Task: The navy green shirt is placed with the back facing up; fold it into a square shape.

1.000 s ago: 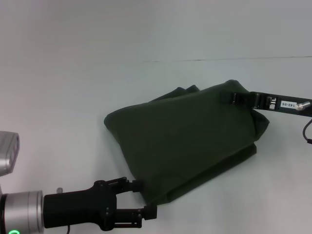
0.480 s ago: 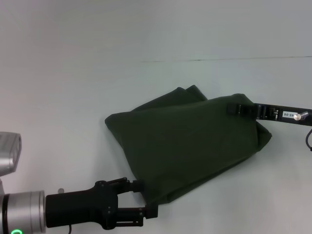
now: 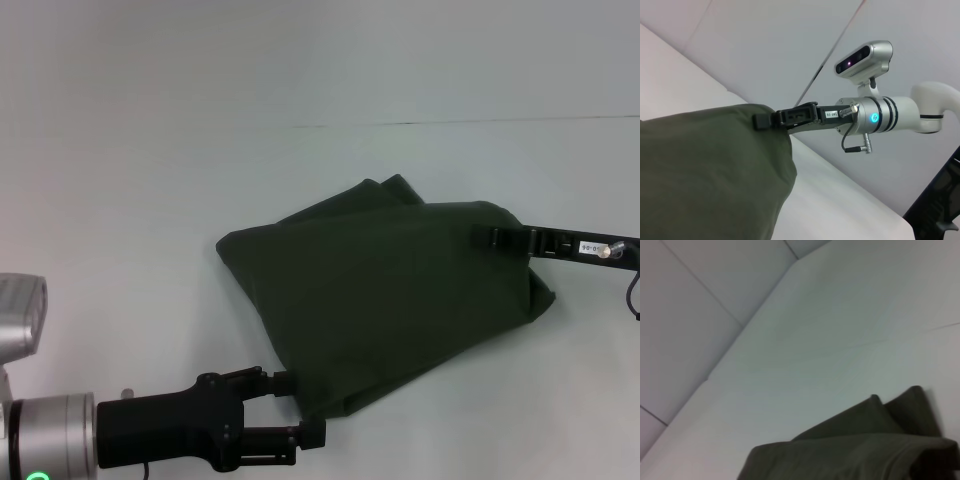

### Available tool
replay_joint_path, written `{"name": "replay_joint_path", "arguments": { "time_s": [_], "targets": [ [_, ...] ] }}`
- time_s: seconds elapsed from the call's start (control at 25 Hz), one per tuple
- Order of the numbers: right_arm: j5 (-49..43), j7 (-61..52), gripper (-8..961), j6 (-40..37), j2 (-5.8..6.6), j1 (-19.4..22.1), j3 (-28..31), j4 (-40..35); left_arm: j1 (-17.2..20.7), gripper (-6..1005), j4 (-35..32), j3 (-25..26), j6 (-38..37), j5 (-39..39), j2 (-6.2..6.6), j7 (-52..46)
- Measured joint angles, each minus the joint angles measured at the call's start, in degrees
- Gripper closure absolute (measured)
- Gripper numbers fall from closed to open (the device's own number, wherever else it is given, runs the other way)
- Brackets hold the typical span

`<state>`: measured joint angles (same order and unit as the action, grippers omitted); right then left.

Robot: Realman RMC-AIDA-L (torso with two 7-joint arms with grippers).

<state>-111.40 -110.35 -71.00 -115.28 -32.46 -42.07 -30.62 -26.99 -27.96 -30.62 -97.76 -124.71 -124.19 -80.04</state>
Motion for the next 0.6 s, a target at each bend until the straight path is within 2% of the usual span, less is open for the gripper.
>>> {"name": "replay_joint_path", "arguments": {
  "time_s": [0.12, 0.32, 0.6],
  "targets": [
    [-0.02, -1.06, 826, 2.67, 0.09, 0.10, 0.07, 0.16, 0.00, 96, 0.02, -0.02, 0.05, 0.00, 0.00, -0.02],
    [0.30, -2.98, 598, 7.16, 0.34, -0.51, 0.83, -0.27, -0.02, 96, 0.02, 0.25, 0.41, 0.00, 0.00, 0.07],
    [-0.35, -10.05, 436, 9.11, 2.75, -3.91, 0.16, 0.64, -0.61, 96, -0.03, 0.29, 1.47, 0.52, 0.09, -0.01]
  ]
}}
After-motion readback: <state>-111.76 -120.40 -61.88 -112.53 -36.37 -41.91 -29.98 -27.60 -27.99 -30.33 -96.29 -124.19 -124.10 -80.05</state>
